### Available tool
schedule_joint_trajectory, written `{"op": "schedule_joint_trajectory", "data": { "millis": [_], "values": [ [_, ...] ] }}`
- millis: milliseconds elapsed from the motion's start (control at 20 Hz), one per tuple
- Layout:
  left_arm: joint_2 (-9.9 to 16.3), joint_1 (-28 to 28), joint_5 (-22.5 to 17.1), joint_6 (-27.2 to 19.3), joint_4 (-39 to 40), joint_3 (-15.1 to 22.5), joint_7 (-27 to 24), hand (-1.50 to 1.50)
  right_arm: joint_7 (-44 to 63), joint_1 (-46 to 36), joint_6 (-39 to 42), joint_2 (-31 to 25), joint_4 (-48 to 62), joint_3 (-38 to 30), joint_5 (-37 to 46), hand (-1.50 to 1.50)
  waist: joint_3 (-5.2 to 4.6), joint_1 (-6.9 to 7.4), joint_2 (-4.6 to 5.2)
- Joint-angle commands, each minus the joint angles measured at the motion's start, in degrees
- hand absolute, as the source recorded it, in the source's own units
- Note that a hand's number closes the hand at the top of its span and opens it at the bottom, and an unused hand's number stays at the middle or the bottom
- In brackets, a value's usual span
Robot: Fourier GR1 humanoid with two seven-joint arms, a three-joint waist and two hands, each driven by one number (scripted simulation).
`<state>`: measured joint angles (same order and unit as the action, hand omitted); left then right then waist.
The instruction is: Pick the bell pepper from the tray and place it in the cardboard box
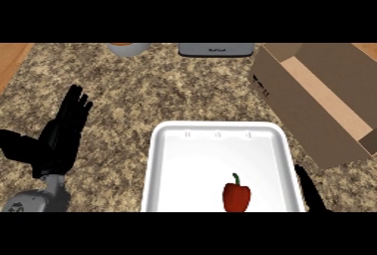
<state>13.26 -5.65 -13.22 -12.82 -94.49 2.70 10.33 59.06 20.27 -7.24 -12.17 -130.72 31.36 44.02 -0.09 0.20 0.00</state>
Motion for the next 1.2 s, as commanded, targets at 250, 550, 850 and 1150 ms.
{"op": "schedule_joint_trajectory", "data": {
  "millis": [250,550,850,1150],
  "values": [
    [-2.2,0.8,1.6,-0.3,-3.2,-0.6,2.1,0.00,5.8,-5.0,1.0,7.5,5.9,3.0,7.8,-1.50,0.08,-0.14,-0.03],
    [-2.6,3.1,2.4,3.4,-0.2,-1.4,-2.9,0.00,4.7,-7.8,0.3,10.8,10.2,1.4,11.1,-1.50,0.07,-0.12,0.00],
    [-3.2,-1.8,3.6,1.7,-1.1,-2.3,2.7,0.00,2.9,-5.5,-1.2,12.0,11.8,3.5,11.5,-1.50,0.09,-0.35,-0.01],
    [-2.9,1.1,2.0,6.1,1.2,-4.8,-1.0,0.00,-0.3,-5.4,-0.5,10.4,15.0,-0.3,8.1,-1.50,0.08,-0.27,0.01]
  ]
}}
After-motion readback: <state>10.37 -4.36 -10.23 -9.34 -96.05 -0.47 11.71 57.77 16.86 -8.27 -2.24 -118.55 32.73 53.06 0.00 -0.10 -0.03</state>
